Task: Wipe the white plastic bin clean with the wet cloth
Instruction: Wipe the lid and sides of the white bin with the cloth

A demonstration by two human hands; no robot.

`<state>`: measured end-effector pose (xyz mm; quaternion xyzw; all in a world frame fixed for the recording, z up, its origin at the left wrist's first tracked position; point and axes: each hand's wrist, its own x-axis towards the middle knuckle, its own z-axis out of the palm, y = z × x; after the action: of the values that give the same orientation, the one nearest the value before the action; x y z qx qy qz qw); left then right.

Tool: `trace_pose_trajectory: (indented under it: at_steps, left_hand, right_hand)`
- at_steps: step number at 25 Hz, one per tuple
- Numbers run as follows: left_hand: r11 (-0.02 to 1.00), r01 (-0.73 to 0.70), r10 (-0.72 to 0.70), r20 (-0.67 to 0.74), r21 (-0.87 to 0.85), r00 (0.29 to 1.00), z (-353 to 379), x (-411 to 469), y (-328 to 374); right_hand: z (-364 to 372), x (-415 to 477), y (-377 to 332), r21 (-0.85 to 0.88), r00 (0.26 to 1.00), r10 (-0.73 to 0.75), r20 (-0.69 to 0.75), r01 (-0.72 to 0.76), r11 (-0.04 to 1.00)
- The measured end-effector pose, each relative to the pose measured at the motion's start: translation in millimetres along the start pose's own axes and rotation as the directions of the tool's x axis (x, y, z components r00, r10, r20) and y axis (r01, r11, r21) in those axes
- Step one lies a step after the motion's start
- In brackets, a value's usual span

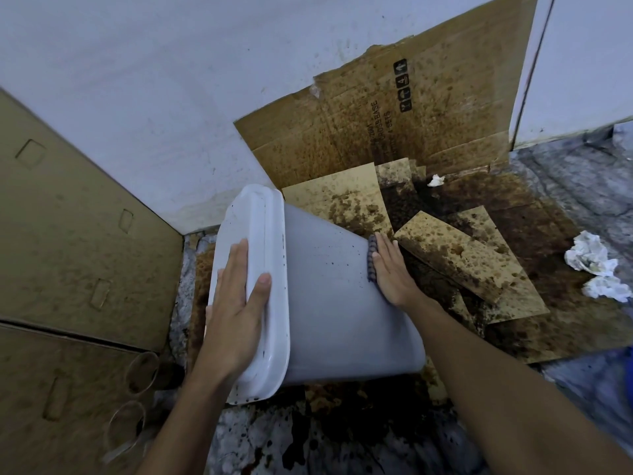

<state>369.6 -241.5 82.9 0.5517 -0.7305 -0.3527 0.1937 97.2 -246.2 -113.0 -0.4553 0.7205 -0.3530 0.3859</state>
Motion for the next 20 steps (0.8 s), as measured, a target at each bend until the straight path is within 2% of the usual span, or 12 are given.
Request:
trace_pose_trajectory:
  at_steps: [4,13,16,20]
  left_hand:
    - [1.0,0.004,-0.004,-0.002,0.004,1.0,0,0,1]
    - [0.999,-0.024,0.024,0.001,0.034,1.0,5,-1,11]
    - [0.999,-0.02,0.02,0.004,0.028,1.0,3,0,9]
    - [1.0,-0.012,0.013,0.008,-0.015,1.0,-3,1,-3]
  right_hand:
    - [6,-10,-24,-0.03,0.998,-0.053,-0.03,0.052,0.998]
    - [31,-50,-140,-0.015,0.928,-0.369,-0.057,0.369,0.929]
    - [35,-48,-142,0.011,0.913,-0.403,-0.064,0.404,0.915]
    - [38,-44,-109,-0.02,0.932,-0.355,-0.077,0.355,0.935]
